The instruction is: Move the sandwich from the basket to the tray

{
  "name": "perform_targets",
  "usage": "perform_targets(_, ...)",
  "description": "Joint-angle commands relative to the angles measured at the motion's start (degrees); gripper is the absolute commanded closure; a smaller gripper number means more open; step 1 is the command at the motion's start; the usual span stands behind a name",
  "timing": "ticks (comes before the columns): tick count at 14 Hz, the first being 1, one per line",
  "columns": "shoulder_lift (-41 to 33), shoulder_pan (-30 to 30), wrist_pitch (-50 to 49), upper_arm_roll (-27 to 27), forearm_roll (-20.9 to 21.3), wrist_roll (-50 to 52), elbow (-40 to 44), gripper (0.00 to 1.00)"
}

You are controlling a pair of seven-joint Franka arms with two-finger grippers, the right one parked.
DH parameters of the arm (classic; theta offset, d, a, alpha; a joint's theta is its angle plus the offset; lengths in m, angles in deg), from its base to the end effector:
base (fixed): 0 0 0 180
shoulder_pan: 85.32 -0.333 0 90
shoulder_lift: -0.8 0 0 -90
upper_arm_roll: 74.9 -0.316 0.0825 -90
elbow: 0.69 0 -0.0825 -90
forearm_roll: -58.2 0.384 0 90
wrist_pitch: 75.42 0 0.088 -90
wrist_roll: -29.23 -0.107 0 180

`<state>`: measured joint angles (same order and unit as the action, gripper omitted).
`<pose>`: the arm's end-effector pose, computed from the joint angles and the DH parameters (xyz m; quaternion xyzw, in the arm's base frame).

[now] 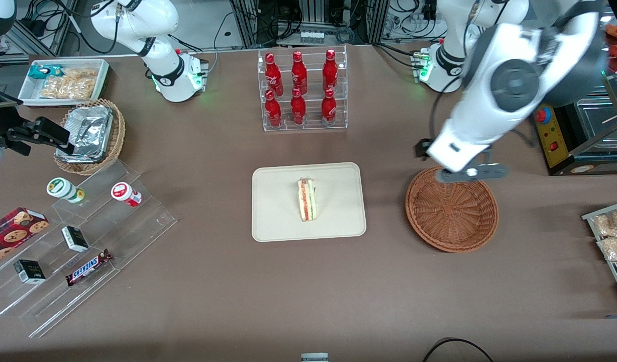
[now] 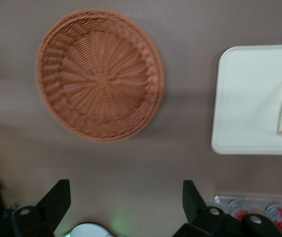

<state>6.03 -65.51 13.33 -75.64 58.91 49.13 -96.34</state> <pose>0.5364 -0.1843 0.5256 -0.9944 -0.0067 0.0973 0.0416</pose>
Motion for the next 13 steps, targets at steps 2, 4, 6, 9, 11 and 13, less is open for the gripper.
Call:
perform_targets(2,-5.57,-8.62,-4.27,2.83,-0.53,-8.54,-2.09,0.00)
perform_targets(4,-6.54,-15.30,-6.04,6.87,-0.62,-12.34,-1.74,0.00)
perform_targets(6,-6.90,-19.10,-7.44,9.35,-0.27,-13.05,-0.78,0.00)
perform_targets(9,-7.51,-20.08,-7.53,9.35,0.26,-13.23,1.06,0.00)
perform_targets(11,-7.43,-20.52,-7.53,8.74,0.34,-17.25,2.56,0.00)
perform_targets(13,-7.51,-20.52,-6.58,7.25,0.43,-18.94,2.66,0.00)
